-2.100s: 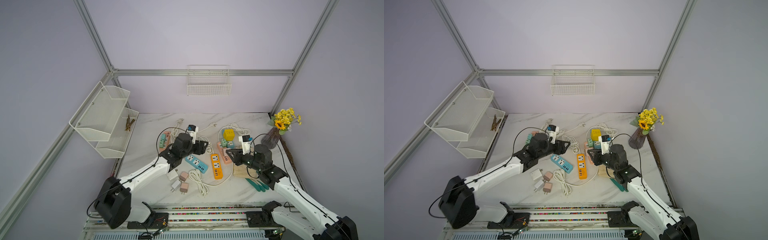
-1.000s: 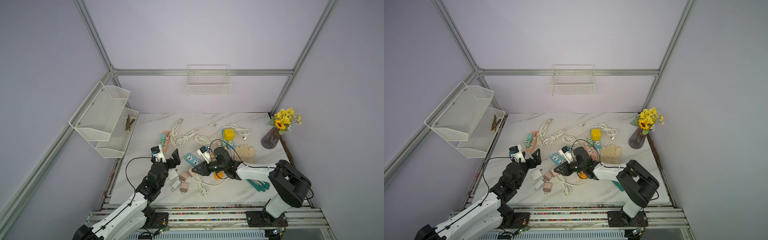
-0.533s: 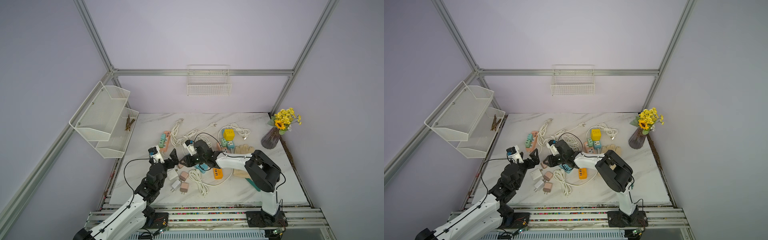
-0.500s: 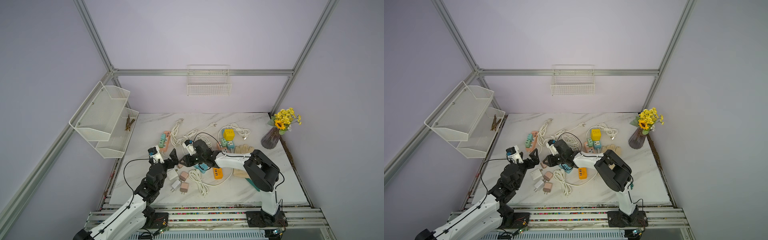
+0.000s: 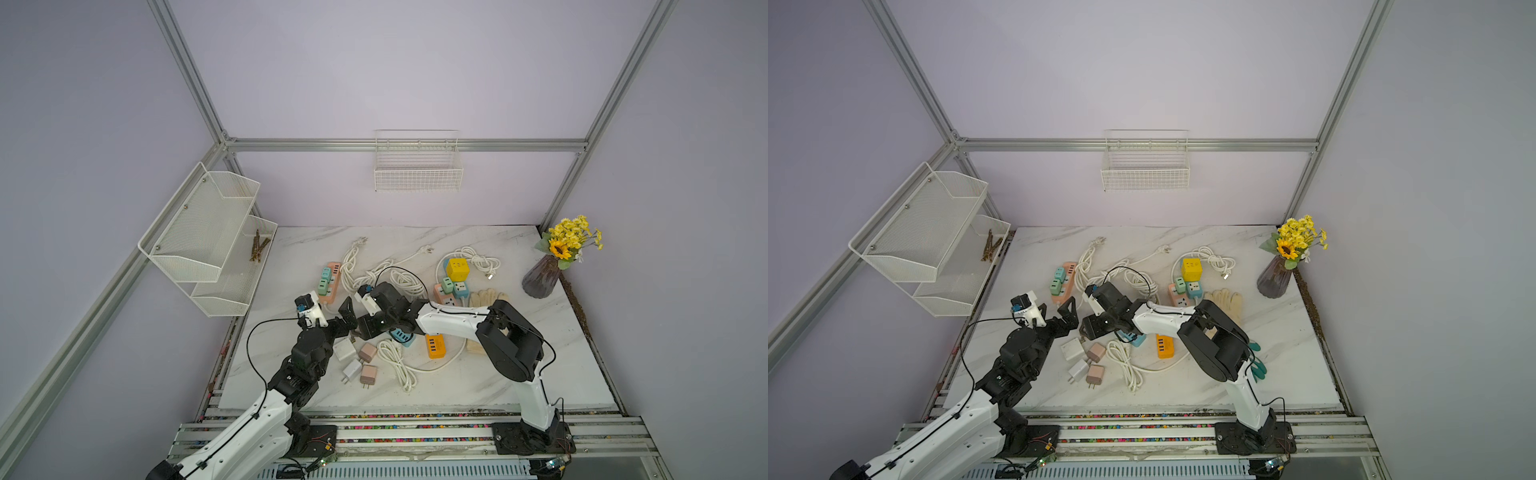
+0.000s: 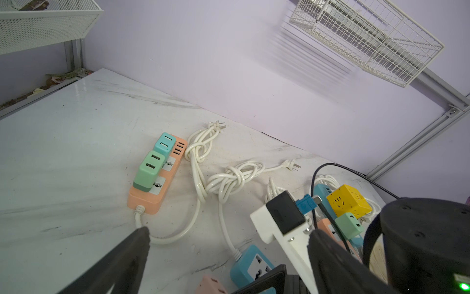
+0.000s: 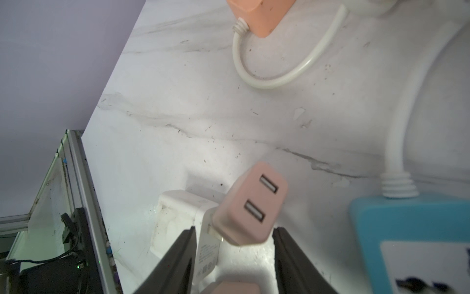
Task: Pull the plug off the socket
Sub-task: Place the plug at the center of the board.
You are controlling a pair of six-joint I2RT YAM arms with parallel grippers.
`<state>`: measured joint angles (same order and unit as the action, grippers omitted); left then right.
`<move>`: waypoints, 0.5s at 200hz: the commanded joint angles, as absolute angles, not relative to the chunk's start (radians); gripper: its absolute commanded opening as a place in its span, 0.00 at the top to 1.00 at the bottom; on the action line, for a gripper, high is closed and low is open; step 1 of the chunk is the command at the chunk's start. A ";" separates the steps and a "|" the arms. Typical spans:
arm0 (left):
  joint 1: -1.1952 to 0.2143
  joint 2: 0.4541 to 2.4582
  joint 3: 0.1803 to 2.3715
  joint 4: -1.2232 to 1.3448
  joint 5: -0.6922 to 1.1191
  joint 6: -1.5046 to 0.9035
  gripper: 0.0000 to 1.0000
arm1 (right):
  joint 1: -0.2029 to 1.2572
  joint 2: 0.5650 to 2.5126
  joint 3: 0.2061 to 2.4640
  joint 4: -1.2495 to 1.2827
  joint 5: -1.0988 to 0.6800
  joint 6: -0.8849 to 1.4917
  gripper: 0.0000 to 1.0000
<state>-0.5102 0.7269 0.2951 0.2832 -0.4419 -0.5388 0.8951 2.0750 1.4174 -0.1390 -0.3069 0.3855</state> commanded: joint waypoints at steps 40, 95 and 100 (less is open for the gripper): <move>-0.502 0.720 0.287 0.336 -0.407 -0.543 0.00 | 0.900 1.861 1.358 -0.176 -0.189 0.255 0.46; -0.502 0.757 0.286 0.378 -0.349 -0.550 0.00 | 0.897 1.551 1.114 -0.043 0.032 0.172 0.48; -0.501 0.764 0.286 0.382 -0.341 -0.551 0.00 | 0.896 1.498 1.083 -0.027 0.066 0.164 0.48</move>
